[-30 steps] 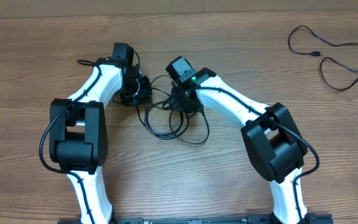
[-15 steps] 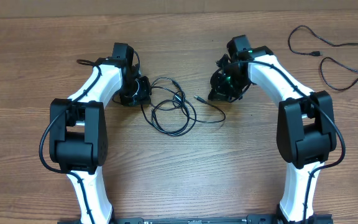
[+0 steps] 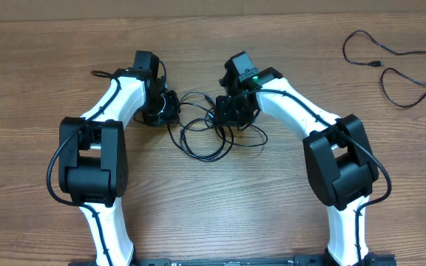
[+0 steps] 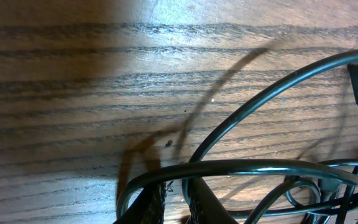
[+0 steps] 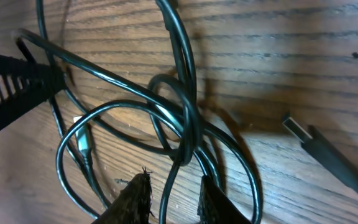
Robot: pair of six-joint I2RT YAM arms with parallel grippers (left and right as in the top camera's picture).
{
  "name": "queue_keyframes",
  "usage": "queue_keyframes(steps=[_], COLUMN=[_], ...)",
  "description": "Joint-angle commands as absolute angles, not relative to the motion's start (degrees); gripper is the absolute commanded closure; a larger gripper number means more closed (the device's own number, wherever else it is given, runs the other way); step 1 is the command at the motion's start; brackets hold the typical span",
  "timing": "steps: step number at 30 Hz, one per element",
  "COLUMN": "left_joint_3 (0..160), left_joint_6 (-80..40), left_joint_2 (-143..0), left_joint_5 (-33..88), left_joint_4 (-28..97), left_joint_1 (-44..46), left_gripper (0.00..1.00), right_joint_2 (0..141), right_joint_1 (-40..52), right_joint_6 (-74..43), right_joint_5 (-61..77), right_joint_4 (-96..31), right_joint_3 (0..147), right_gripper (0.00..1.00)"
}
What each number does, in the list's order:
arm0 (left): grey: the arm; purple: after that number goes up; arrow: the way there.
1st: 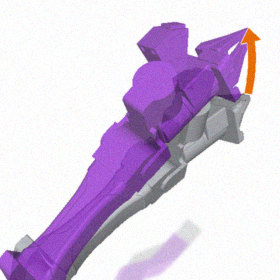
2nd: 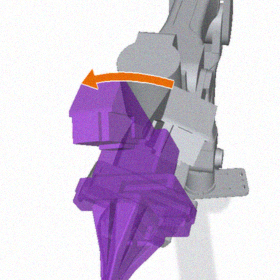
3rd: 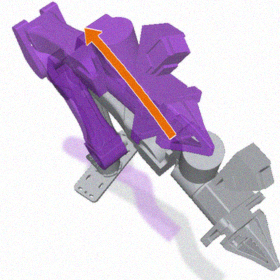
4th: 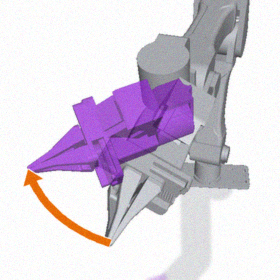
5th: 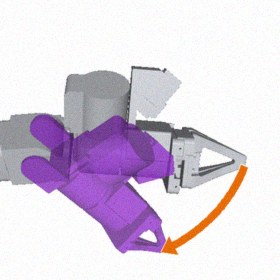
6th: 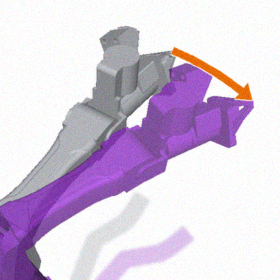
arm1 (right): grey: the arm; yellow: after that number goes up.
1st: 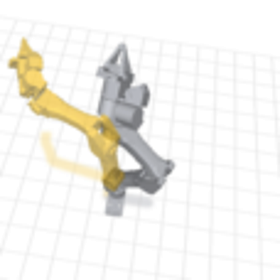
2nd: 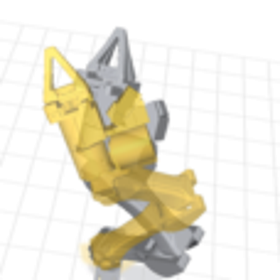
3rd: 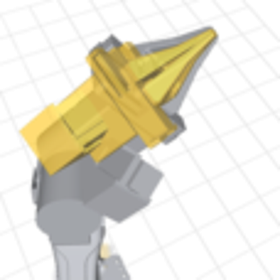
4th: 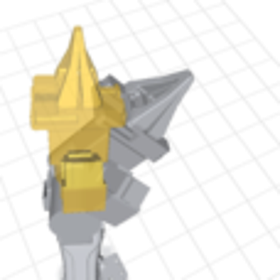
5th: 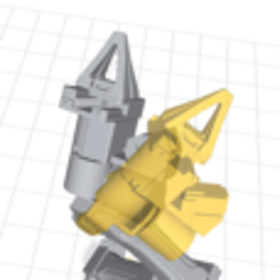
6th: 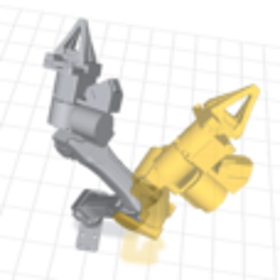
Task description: Untangle cables
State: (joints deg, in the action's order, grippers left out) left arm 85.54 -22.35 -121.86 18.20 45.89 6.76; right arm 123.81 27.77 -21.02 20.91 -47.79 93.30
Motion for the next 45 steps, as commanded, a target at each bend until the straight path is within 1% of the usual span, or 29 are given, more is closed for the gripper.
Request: queue_keyframes(steps=[1, 4, 8, 10, 11, 14, 17, 19, 20, 30, 34, 38, 41, 42, 43, 44, 45], left_joint_3=[85.4, 85.4, 85.4, 85.4, 85.4, 85.4, 85.4, 85.4, 85.4, 85.4, 85.4, 85.4, 85.4, 85.4, 85.4, 85.4, 85.4], left_joint_6=[-21.6, -21.6, -21.6, -21.6, -21.6, -21.6, -21.7, -21.6, -21.7, -21.6, -21.7, -21.6, -21.6, -21.6, -21.6, -21.6, -21.6], left_joint_2=[-120.8, -120.8, -120.8, -120.8, -120.8, -120.8, -120.8, -120.8, -120.8, -120.8, -120.8, -120.8, -120.8, -120.8, -120.8, -120.8, -120.8], left_joint_5=[17.4, 17.4, 17.4, 17.4, 17.5, 17.5, 17.5, 17.5, 17.5, 17.6, 17.6, 17.6, 17.6, 17.6, 17.6, 17.6, 17.6], left_joint_4=[46.0, 46.0, 46.0, 46.0, 46.0, 46.0, 46.0, 46.0, 46.0, 46.0, 46.0, 45.9, 45.9, 45.9, 45.9, 45.9, 45.9], left_joint_1=[7.2, 7.2, 7.2, 7.2, 7.2, 7.2, 7.2, 7.2, 7.2, 7.2, 7.2, 7.2, 7.2, 7.2, 7.2, 7.2, 7.2], left_gripper=[0.84, 0.84, 0.84, 0.84, 0.84, 0.84, 0.84, 0.84, 0.84, 0.84, 0.84, 0.84, 0.84, 0.84, 0.84, 0.84, 0.84], right_joint_2=[123.5, 124.4, 124.4, 124.4, 124.4, 124.4, 124.4, 124.4, 124.4, 124.4, 124.4, 124.5, 124.5, 124.5, 124.5, 124.5, 124.4], right_joint_1=[29.8, 30.4, 30.4, 30.4, 30.4, 30.4, 30.4, 30.4, 30.4, 31.6, 31.6, 32.1, 32.6, 32.6, 32.6, 32.5, 32.4], right_joint_6=[-22.7, -22.7, -22.7, -22.7, -22.7, -22.7, -22.7, -22.8, -23.4, -28.0, -28.1, -28.1, -28.8, -28.8, -28.7, -28.7, -28.7], right_joint_5=[15.9, 13.3, 12.0, 12.0, 11.9, 8.9, 8.6, 8.6, 8.6, 6.4, 5.8, 5.8, 5.8, 5.8, 5.3, 5.0, 5.0], right_joint_4=[-44.5, -42.6, -43.3, -44.6, -45.5, -46.2, -45.7, -45.7, -45.7, -43.8, -43.8, -44.0, -41.8, -41.3, -41.4, -41.7, -41.7], right_joint_3=[93.8, 93.8, 93.8, 93.8, 93.8, 93.8, 93.8, 93.8, 93.8, 92.9, 92.9, 92.6, 91.0, 90.4, 90.1, 90.1, 90.2], right_gripper=[0.75, 0.74, 0.75, 0.74, 0.72, 0.71, 0.72, 0.81, 0.82, 0.81, 0.83, 0.83, 0.83, 0.84, 0.92, 0.96, 0.96])
